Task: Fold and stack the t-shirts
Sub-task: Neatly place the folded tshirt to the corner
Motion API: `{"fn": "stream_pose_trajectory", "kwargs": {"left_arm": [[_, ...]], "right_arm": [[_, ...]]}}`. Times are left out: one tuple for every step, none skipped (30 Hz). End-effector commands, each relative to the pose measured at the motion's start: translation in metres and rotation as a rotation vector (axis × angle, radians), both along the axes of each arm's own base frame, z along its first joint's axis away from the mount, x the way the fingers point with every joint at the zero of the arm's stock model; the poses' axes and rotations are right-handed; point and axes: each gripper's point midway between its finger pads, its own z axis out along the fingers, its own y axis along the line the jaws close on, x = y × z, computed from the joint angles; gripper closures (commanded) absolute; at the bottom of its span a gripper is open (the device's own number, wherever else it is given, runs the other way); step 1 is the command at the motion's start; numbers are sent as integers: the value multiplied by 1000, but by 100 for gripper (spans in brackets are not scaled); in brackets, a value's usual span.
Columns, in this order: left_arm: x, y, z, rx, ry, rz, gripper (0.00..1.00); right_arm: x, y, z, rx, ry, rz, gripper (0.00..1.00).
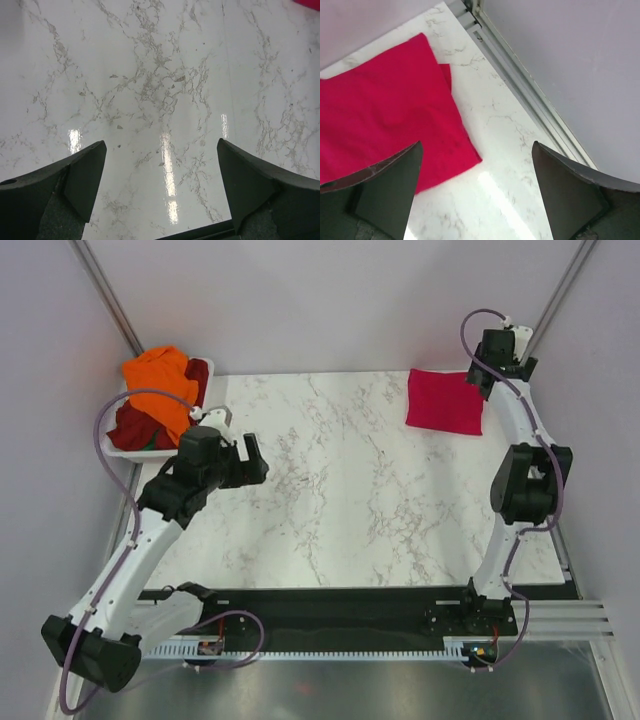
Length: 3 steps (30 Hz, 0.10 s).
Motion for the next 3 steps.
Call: {"fn": "stream_pose_trajectory", "kwargs": {"left_arm": [[2,-1,25,-11,-128,-42,0],[1,-1,28,-21,-144,-39,0],[-2,0,36,-42,-174,-32,0]], "right_arm": [[-18,38,77,7,-200,74,2],[-31,52,51,29,-156,107,2],[-43,68,74,72,-229,180,2]]}}
